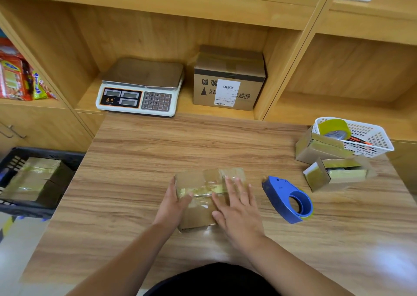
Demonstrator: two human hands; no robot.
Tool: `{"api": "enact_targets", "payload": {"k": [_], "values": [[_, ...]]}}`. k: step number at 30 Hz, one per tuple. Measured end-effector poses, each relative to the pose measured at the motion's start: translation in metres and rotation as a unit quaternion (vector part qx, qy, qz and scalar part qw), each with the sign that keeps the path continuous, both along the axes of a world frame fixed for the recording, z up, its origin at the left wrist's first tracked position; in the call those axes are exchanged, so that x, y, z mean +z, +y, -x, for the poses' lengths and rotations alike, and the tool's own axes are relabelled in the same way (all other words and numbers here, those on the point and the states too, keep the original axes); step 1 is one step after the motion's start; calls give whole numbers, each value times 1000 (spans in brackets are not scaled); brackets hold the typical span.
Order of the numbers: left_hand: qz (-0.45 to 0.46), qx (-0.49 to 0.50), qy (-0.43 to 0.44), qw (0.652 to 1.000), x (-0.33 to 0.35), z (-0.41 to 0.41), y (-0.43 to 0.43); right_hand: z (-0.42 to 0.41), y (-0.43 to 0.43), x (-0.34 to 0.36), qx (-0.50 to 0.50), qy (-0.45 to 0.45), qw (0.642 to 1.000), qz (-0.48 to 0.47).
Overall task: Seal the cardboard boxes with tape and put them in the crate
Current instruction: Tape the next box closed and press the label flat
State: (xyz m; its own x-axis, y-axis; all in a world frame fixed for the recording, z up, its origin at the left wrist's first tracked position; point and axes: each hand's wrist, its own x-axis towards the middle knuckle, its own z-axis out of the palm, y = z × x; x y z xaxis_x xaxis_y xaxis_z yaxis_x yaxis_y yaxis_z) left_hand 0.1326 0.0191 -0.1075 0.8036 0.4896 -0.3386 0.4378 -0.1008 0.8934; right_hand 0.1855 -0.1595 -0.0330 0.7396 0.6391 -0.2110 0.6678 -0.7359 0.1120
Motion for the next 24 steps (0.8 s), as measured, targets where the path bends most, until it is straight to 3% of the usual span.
{"api": "enact_targets", "payload": {"k": [3,7,16,20,24], "values": [[3,-5,15,1000,0,1,0,7,11,-12,37,-10,999,-8],[43,-20,24,999,3,0,3,-4,-7,-19,16,-35,999,-12],[-13,-45,46,998,6,-3,3,-28,-63,-25,-40,-85,989,-112],[-20,-38,41,998,4,-4,2,-26,-51,-36,-155,-107,962,-198],[-19,-32,44,998,2,-4,1,-38,-27,-38,-316,28,937,-146]]}}
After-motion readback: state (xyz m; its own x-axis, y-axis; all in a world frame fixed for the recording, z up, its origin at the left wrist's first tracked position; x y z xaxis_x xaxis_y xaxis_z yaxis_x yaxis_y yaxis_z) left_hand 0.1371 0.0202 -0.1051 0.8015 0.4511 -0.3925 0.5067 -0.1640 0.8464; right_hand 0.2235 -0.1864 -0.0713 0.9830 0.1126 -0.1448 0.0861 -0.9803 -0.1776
